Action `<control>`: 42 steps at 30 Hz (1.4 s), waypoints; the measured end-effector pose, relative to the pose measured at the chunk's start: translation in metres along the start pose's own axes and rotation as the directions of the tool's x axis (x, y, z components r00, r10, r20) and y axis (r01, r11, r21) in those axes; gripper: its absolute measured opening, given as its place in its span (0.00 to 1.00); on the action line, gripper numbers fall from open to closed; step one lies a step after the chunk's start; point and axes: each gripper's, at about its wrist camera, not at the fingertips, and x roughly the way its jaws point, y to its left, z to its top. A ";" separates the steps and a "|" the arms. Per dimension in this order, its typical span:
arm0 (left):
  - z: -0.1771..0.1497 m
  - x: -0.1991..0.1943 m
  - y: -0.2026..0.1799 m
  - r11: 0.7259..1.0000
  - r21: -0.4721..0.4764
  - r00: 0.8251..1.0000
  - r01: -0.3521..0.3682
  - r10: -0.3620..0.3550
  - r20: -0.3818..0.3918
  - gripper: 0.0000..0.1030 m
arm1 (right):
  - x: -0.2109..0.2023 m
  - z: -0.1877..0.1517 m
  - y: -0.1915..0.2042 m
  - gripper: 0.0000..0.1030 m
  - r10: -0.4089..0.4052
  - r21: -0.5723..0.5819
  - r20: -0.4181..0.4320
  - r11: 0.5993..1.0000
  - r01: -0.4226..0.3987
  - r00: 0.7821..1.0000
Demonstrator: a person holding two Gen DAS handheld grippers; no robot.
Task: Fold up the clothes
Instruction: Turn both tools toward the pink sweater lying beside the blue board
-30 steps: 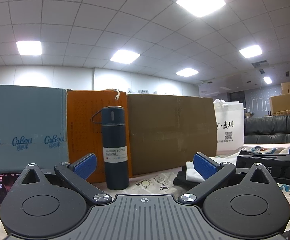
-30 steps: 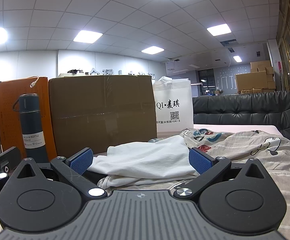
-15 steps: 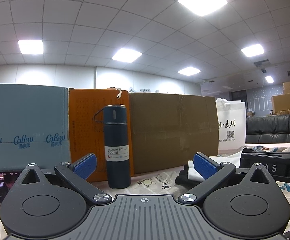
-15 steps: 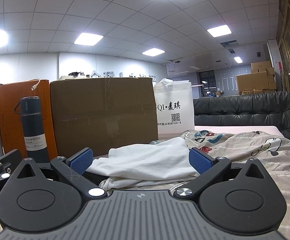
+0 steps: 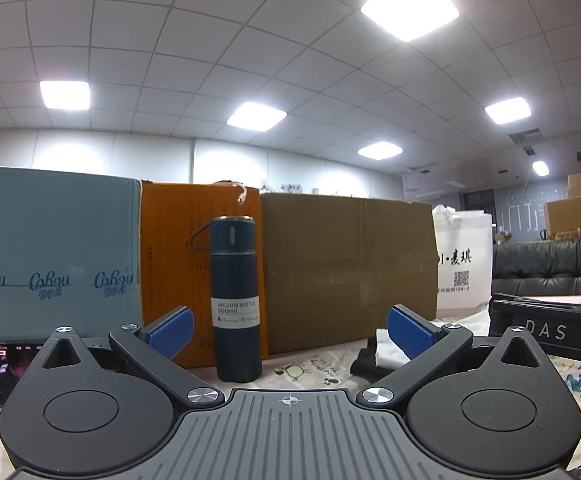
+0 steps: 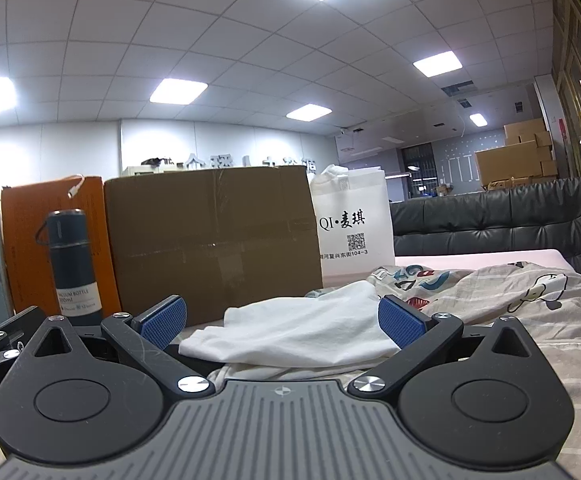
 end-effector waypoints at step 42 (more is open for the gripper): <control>0.056 -0.128 0.042 0.978 0.020 0.972 -0.209 0.205 0.115 1.00 | -0.080 0.022 0.007 1.00 0.219 0.122 0.017 0.968 -0.220 0.976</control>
